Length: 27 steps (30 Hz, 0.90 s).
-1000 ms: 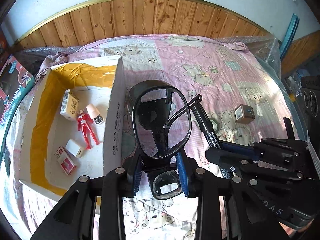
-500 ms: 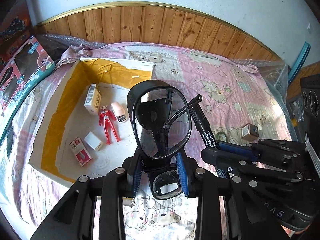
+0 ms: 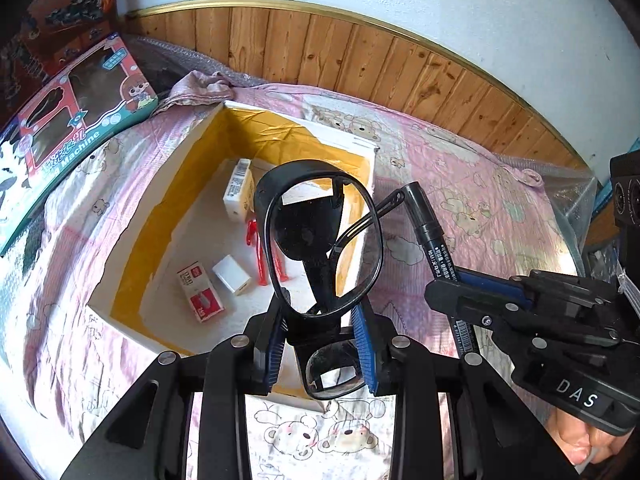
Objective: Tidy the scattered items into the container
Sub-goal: 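Lift and carry the marker and glasses with both tools toward the cardboard box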
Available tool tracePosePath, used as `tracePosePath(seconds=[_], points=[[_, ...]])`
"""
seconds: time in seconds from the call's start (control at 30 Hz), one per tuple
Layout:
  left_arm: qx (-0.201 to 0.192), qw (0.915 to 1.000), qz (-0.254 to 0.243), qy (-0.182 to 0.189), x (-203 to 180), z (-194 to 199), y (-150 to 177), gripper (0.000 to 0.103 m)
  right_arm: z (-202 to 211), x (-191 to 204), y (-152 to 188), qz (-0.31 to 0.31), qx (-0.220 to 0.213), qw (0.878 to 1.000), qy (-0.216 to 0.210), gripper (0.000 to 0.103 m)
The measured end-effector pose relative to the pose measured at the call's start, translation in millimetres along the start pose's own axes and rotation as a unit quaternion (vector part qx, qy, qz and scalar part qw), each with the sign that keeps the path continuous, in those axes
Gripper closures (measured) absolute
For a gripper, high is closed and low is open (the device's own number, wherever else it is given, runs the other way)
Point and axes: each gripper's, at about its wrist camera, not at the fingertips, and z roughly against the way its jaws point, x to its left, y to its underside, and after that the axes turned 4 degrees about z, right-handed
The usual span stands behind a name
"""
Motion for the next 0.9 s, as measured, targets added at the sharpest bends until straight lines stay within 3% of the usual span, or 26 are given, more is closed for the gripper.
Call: tracePosePath(seconds=[0.47, 0.9], points=[[0.002, 0.9990, 0.042, -0.012, 28.6, -10.4, -26.1, 0.070, -28.2, -1.9, -37.6, 0.019, 0.013, 1.000, -0.011, 0.089], [0.047, 0.9953, 0.084, -0.011, 48.8, -49.2, -26.3, 0.070, -56.5, -12.7, -67.3, 0.031, 0.025, 0.999, -0.008, 0.089]])
